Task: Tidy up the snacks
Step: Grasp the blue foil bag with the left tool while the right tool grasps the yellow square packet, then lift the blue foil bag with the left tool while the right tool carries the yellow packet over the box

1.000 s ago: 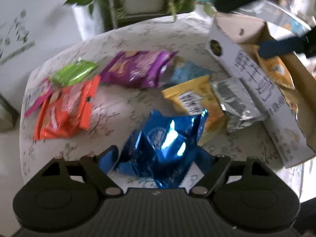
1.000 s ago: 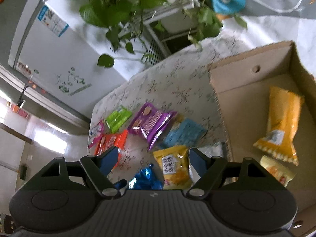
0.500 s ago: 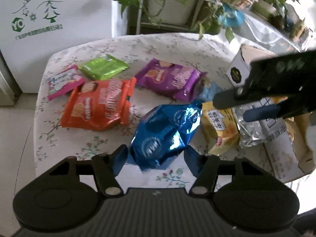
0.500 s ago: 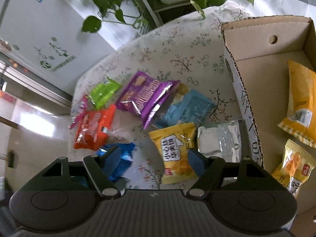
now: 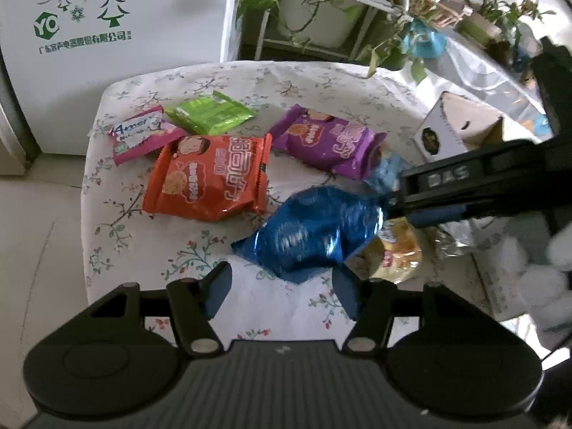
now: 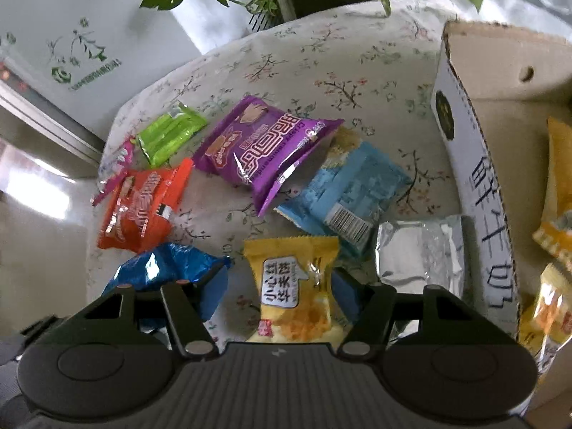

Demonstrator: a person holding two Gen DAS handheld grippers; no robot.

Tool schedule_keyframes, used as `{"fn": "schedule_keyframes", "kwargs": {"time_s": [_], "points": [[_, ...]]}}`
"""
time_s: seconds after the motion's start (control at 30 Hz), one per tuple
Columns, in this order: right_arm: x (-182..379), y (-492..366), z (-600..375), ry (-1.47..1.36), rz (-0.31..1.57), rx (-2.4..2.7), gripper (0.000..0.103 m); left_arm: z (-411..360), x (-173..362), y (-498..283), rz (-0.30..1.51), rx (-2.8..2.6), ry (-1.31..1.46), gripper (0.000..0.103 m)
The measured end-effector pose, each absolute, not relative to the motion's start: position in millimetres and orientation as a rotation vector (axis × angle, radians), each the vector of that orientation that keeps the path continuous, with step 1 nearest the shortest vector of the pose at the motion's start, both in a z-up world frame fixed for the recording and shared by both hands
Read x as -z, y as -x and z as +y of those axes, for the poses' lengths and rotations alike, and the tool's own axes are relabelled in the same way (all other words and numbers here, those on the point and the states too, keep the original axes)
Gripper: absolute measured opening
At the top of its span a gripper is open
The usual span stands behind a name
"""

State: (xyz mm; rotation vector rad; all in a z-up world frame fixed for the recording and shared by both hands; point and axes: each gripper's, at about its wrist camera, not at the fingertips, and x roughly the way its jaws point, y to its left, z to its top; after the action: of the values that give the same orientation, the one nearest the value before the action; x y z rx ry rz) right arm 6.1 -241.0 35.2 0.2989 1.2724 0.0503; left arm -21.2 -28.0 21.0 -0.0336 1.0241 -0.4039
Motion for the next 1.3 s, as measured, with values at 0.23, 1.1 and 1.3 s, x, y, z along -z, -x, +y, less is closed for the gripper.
{"fn": "schedule_keyframes", "kwargs": {"time_s": [0.23,1.1,1.3], "points": [[-28.7,-7.8,-233.3,-0.219,1.290,-0.036,0.071,-8.2,-36.5,22.5,1.013,0.424,0.120,0.075],[-58.3,-2.1,-245.1,-0.261,1.175,-0.032,0.052,-61.3,-15.4,6.8,1.090,0.333,0.097,0.085],[-59.3,0.7,-245.9,-0.269,1.176,-0.050,0.052,-67.7,-2.3,6.3,1.118,0.281,0.044,0.085]]}}
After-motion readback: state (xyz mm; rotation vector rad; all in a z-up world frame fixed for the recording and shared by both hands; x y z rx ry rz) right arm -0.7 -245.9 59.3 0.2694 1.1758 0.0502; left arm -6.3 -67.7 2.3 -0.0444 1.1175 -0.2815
